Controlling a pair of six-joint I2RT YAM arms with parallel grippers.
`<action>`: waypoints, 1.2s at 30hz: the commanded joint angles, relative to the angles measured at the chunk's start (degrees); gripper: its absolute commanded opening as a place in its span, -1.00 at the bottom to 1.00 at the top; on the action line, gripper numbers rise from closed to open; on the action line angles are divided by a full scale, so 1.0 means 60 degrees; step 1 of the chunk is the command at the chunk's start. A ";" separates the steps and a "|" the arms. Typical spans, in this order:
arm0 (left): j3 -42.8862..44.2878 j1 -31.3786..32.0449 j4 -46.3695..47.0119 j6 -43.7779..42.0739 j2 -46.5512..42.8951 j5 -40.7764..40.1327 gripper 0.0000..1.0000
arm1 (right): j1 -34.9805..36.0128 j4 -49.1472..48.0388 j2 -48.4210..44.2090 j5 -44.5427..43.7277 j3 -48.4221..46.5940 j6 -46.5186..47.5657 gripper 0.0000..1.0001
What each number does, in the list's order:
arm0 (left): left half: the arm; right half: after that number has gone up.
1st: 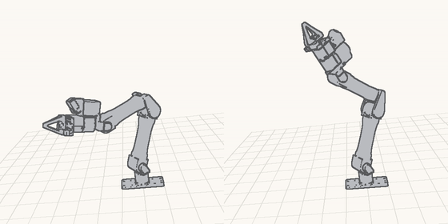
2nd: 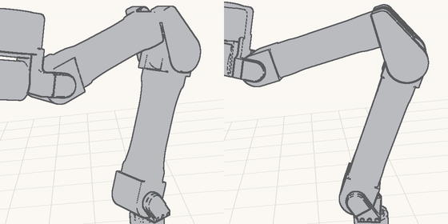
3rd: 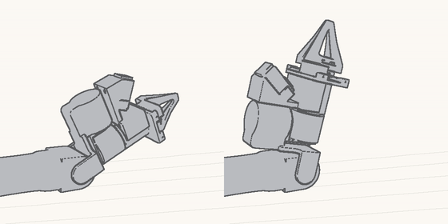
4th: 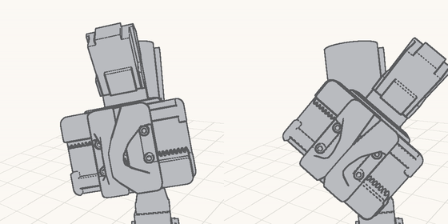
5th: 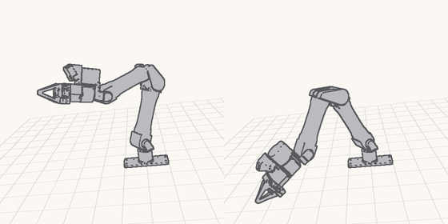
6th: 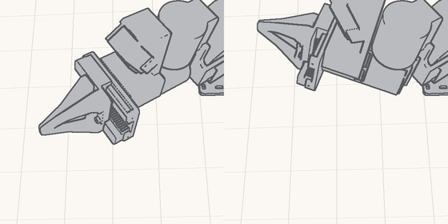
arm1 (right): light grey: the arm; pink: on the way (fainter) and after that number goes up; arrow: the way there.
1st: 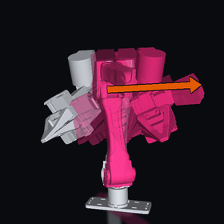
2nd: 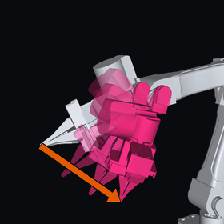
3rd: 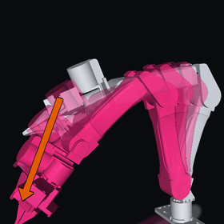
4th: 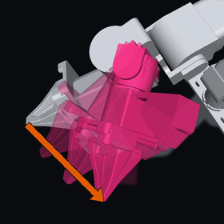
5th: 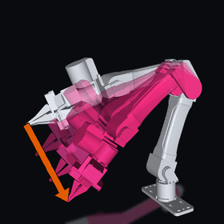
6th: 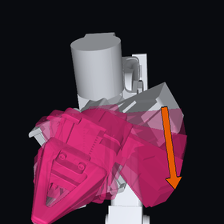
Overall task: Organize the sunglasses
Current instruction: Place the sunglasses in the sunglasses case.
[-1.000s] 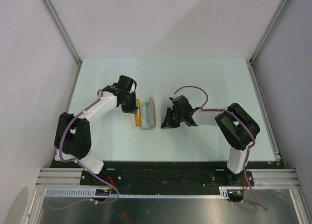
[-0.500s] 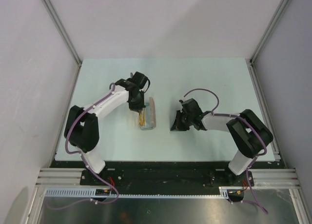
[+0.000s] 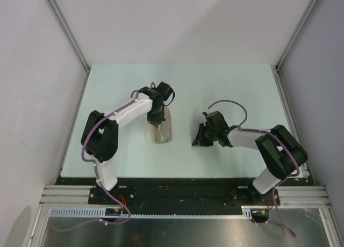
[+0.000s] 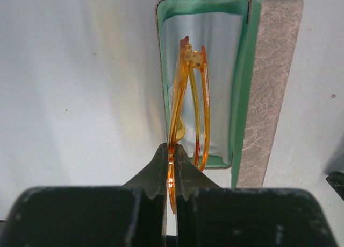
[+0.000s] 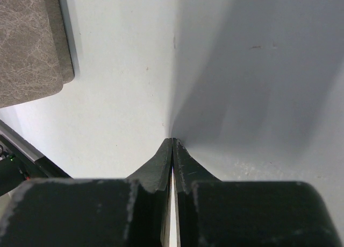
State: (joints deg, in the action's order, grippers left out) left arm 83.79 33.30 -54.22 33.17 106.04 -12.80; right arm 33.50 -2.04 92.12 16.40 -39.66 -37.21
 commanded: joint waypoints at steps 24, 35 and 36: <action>0.0801 0.0075 -0.0719 0.0698 0.0769 -0.1309 -0.99 | -0.0236 0.0414 -0.0104 -0.0361 0.0721 0.0518 -0.90; 0.1049 0.0090 -0.0939 0.0742 0.1164 -0.1310 -0.99 | -0.0280 0.0077 -0.0264 -0.0375 0.0853 0.0518 -0.89; 0.1064 0.0090 -0.0954 0.0742 0.1179 -0.1310 -0.99 | -0.0294 0.0091 -0.0250 -0.0376 0.0868 0.0533 -0.90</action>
State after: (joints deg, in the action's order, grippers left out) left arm 87.50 33.47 -58.33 36.03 112.42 -19.33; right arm 32.29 -5.58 90.59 17.61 -36.47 -36.32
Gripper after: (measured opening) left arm 0.054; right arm 0.052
